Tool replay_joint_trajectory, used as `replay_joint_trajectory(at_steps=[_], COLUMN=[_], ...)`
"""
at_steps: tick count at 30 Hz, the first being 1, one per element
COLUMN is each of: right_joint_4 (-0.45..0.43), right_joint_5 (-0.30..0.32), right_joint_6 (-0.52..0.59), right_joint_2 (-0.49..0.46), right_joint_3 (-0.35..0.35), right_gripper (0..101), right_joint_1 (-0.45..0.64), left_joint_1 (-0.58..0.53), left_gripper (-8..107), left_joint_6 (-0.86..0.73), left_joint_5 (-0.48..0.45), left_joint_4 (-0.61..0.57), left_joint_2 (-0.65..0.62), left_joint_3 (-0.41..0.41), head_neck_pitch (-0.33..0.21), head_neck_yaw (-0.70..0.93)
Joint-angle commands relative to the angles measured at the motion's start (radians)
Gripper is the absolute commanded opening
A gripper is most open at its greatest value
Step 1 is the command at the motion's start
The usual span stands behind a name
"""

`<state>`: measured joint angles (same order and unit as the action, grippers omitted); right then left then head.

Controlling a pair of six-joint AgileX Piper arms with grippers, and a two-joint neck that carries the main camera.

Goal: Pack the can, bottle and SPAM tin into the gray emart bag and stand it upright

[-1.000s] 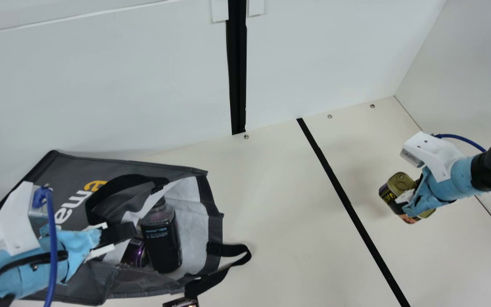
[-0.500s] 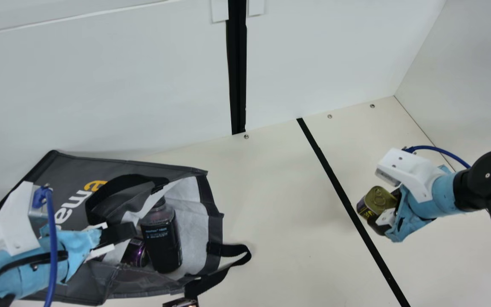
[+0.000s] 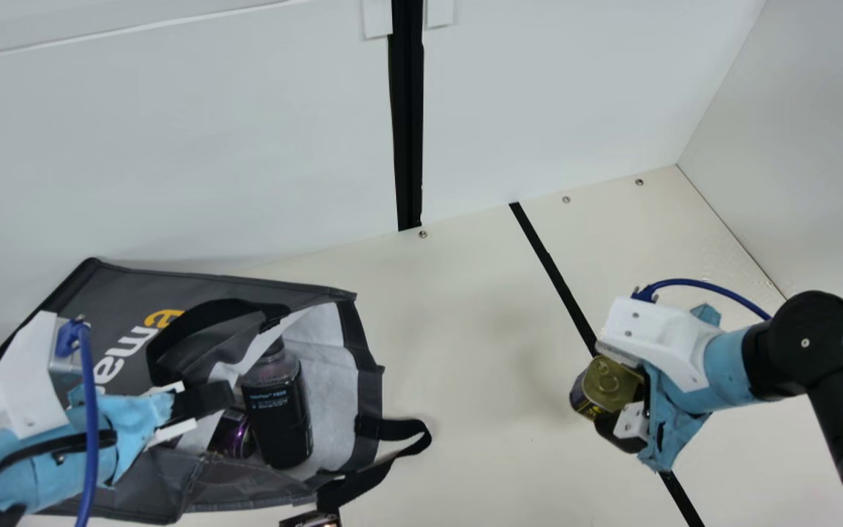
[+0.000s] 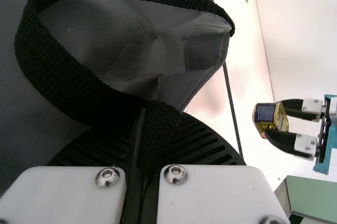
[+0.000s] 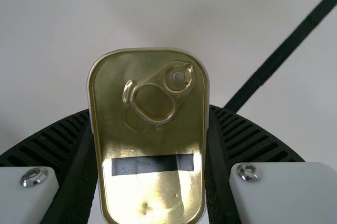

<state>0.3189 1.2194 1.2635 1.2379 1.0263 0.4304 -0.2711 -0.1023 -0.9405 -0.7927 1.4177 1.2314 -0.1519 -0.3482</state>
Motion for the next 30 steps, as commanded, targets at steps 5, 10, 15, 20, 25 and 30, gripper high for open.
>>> replay_joint_trajectory(at_steps=[5, 10, 15, 20, 25, 30], right_joint_4=[0.001, 0.001, 0.004, 0.011, 0.018, 0.032], right_joint_5=[0.001, 0.001, 0.001, 0.001, 0.001, 0.001], right_joint_6=[-0.008, -0.034, -0.07, -0.106, -0.137, -0.162], right_joint_2=[-0.041, -0.075, -0.102, -0.122, -0.138, -0.147], right_joint_3=[-0.048, -0.079, -0.099, -0.109, -0.115, -0.118], right_gripper=[0, 0, 0, 0, 0, 0], right_joint_1=[-0.093, -0.178, -0.258, -0.323, -0.371, -0.402], left_joint_1=[0.0, 0.0, 0.0, 0.0, 0.0, 0.0], left_gripper=[-8, -8, -8, -8, -8, -8], left_joint_6=[0.0, 0.0, 0.0, 0.0, 0.0, 0.0], left_joint_5=[0.0, 0.0, 0.0, 0.0, 0.0, 0.0], left_joint_4=[0.0, 0.0, 0.0, 0.0, 0.0, 0.0], left_joint_2=[0.0, 0.0, 0.0, 0.0, 0.0, 0.0], left_joint_3=[0.0, 0.0, 0.0, 0.0, 0.0, 0.0], head_neck_pitch=[-0.023, -0.023, -0.023, -0.023, -0.023, -0.023], head_neck_yaw=[-0.001, -0.001, -0.001, -0.001, -0.001, -0.001])
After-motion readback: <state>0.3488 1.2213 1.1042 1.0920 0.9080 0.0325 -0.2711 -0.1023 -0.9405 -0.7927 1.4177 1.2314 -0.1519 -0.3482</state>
